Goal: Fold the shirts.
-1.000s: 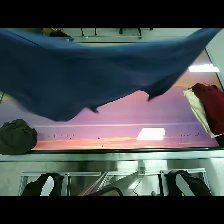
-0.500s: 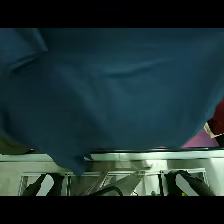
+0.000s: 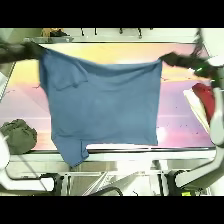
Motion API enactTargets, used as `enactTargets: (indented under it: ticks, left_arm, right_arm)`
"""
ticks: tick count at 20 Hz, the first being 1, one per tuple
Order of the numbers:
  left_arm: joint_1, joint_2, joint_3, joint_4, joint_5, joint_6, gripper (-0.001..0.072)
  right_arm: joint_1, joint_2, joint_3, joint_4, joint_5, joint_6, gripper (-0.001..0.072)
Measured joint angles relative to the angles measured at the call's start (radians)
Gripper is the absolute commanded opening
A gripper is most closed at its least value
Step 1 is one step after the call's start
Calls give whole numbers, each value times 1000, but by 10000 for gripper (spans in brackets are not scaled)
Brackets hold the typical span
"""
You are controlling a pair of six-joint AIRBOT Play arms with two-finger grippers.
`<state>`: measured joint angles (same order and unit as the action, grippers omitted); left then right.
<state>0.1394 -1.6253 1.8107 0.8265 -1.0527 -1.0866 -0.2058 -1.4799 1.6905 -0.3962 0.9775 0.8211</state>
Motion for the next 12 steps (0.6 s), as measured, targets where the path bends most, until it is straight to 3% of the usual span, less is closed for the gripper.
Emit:
enactTargets:
  ticks: [4, 7, 12]
  left_arm:
    - [-55, -272, 166, 51, 10, -47, 15]
    - [-60, -352, 227, 78, 25, -89, 15]
    - [-54, -355, 184, 187, 6, -122, 15]
  right_arm:
    - [3, -168, 24, 51, -98, -3, 18]
    - [3, -209, 48, 56, -132, -4, 17]
    - [16, -225, 55, -138, -88, 108, 16]
